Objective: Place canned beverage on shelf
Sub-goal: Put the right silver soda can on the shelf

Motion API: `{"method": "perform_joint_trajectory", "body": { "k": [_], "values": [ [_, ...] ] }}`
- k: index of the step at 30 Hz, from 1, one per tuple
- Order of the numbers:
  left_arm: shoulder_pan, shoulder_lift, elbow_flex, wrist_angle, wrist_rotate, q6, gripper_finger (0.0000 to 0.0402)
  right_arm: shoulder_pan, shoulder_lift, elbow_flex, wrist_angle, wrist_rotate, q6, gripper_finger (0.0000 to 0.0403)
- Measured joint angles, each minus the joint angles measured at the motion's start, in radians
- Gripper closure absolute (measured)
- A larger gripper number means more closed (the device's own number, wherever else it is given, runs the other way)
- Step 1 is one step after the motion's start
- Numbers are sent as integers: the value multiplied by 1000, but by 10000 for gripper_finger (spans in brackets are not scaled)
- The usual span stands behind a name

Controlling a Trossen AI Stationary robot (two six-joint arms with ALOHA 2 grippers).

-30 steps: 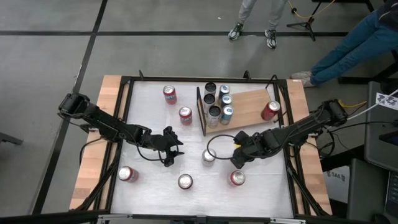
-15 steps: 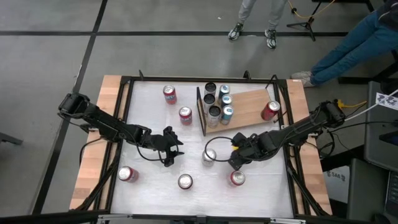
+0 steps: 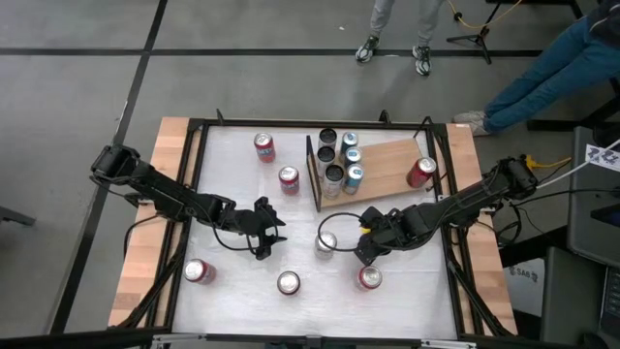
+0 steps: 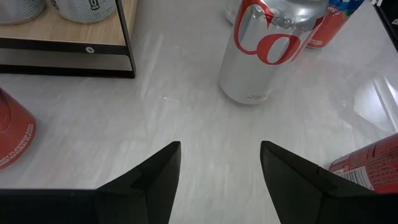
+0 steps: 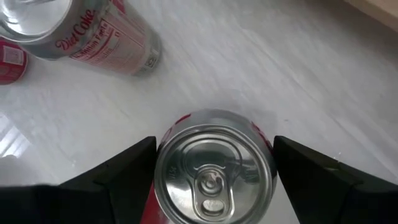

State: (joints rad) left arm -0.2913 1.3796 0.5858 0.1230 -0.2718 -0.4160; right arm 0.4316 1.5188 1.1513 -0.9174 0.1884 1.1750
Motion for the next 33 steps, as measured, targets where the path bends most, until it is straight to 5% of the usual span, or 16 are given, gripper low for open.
{"method": "perform_joint_trajectory", "body": {
  "k": [33],
  "values": [
    [0,0,0,0,0,0,189,0,-2,45,-20,-98,-25,95]
  ]
}}
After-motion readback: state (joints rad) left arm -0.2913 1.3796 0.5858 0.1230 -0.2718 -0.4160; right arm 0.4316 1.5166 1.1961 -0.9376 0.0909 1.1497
